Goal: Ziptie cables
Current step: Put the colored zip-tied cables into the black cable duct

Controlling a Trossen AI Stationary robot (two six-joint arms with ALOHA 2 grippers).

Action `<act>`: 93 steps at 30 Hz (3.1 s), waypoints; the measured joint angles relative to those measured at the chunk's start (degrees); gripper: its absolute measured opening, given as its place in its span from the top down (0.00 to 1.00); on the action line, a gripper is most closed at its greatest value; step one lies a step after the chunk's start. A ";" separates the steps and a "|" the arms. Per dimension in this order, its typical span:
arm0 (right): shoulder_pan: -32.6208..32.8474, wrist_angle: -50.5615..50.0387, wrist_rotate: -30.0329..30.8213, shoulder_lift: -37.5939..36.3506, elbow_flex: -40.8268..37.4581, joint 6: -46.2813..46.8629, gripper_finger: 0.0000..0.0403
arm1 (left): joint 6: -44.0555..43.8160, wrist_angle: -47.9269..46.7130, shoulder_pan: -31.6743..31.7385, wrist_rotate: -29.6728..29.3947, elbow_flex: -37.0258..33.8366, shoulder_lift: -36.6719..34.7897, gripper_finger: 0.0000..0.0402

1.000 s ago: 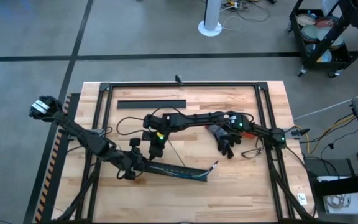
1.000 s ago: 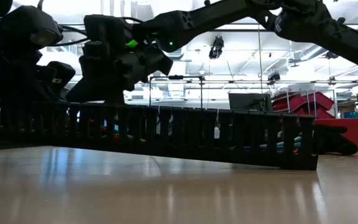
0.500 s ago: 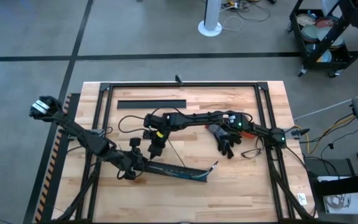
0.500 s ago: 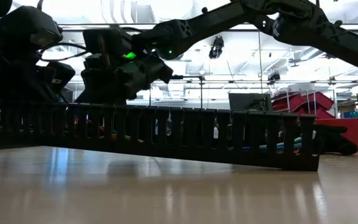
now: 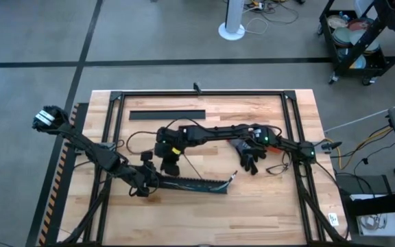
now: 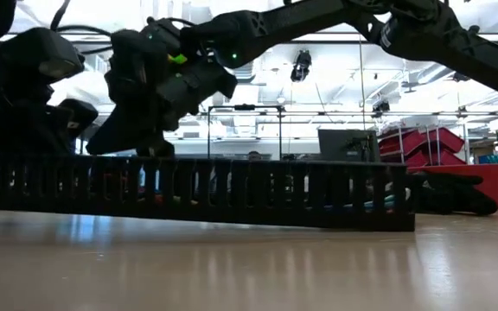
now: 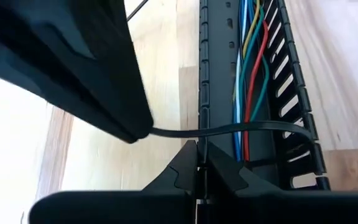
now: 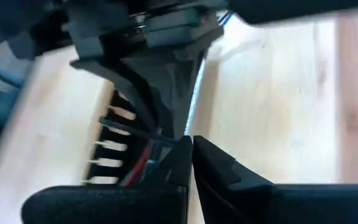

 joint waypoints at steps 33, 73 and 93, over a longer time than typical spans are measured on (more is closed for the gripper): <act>3.80 53.36 15.02 -16.63 -43.77 -21.68 1.00 | -2.49 10.41 -1.40 -0.42 -4.40 -0.13 1.00; 6.91 58.34 17.54 -20.36 -55.74 -33.34 1.00 | -7.38 11.83 -1.33 -2.55 -4.62 0.04 1.00; 8.27 48.73 17.84 -20.15 -49.54 -41.52 1.00 | -7.70 11.69 -1.16 -3.77 -4.65 0.07 1.00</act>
